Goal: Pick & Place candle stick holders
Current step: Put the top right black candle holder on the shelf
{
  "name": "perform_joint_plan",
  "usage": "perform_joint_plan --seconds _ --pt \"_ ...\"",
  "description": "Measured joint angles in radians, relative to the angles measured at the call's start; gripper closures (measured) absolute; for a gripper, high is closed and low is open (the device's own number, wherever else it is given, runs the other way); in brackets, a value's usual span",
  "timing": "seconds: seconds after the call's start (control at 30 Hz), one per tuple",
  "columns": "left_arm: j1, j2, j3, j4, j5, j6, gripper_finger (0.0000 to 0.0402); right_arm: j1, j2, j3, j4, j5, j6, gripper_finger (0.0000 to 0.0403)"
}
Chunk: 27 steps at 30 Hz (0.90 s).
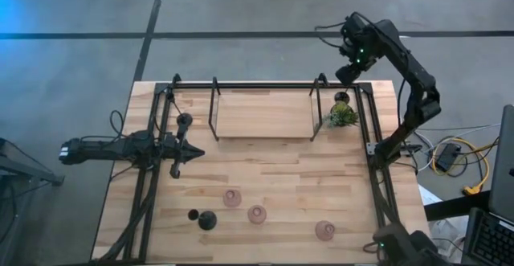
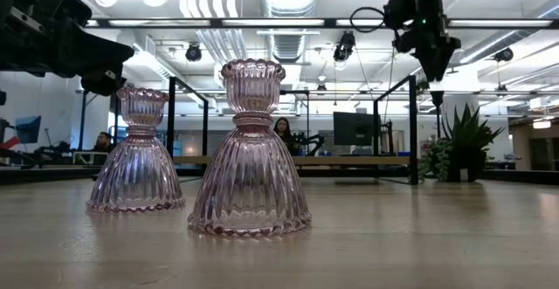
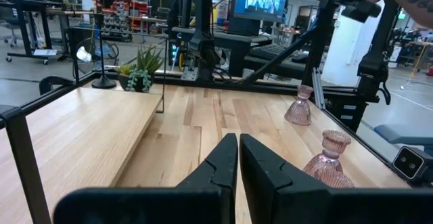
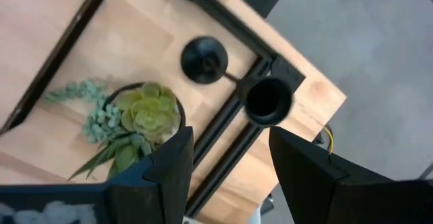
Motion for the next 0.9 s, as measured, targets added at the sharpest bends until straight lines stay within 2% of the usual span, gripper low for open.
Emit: perform_joint_plan --seconds 0.3,0.7,0.9 --pt "0.000 0.000 0.000 0.000 0.000 0.000 0.0378 -0.001 0.005 -0.093 0.118 0.005 -0.044 0.0235" --pt "0.000 0.000 0.000 0.000 0.000 0.000 0.0378 -0.016 0.005 -0.161 0.143 0.012 -0.050 0.0277" --pt "0.000 0.000 0.000 0.000 0.000 0.000 0.0378 -0.019 0.002 -0.194 0.167 0.027 -0.088 0.0323"
